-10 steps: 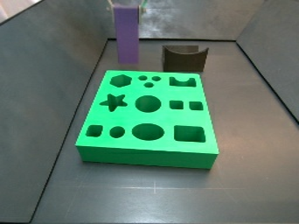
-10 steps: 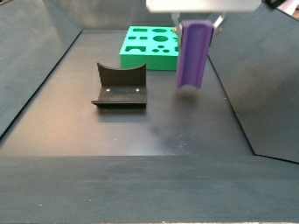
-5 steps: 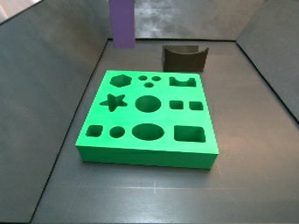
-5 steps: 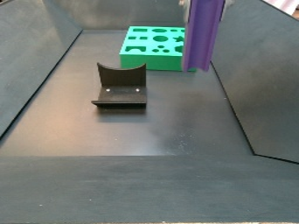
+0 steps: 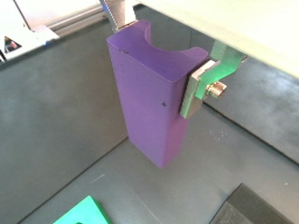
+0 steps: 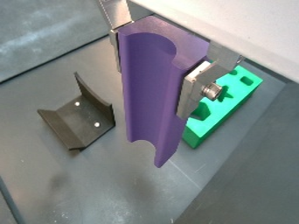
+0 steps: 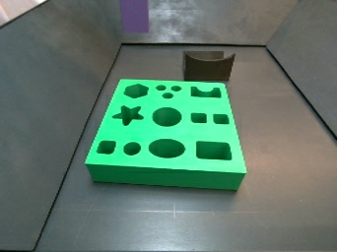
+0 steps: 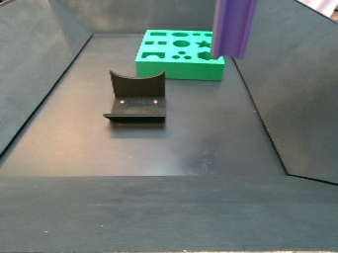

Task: Pick up the arch object. Move up. Rotate the arch object. Move to above the board. Insert the arch object.
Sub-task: Move to above the board.

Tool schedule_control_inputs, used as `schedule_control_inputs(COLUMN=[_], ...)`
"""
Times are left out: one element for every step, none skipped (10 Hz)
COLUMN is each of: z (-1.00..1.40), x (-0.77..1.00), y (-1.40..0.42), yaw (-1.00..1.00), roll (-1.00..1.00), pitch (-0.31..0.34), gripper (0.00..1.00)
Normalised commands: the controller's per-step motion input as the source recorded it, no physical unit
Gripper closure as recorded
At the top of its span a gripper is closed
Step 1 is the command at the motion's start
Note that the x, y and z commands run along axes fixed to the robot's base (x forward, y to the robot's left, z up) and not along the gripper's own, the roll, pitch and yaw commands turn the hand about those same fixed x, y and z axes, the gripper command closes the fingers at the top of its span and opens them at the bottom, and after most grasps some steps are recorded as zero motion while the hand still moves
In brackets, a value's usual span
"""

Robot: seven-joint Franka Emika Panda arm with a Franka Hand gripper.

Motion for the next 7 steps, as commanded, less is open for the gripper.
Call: schedule_control_inputs(z=[0.54, 0.34, 0.20, 0.20, 0.19, 0.19, 0.19], x=[-0.01, 0.00, 0.00, 0.32, 0.32, 0.34, 0.35], y=[0.01, 0.01, 0.01, -1.00, -1.00, -1.00, -1.00], yaw=[-0.03, -0.02, -0.02, -0.24, -0.23, -0.07, -0.03], roll=[-0.13, -0.13, -0.13, 0.16, 0.16, 0.17, 0.11], pitch=[0.041, 0.044, 0.047, 0.192, 0.182, 0.199, 0.192], gripper=[1.00, 1.00, 1.00, 1.00, 1.00, 1.00, 1.00])
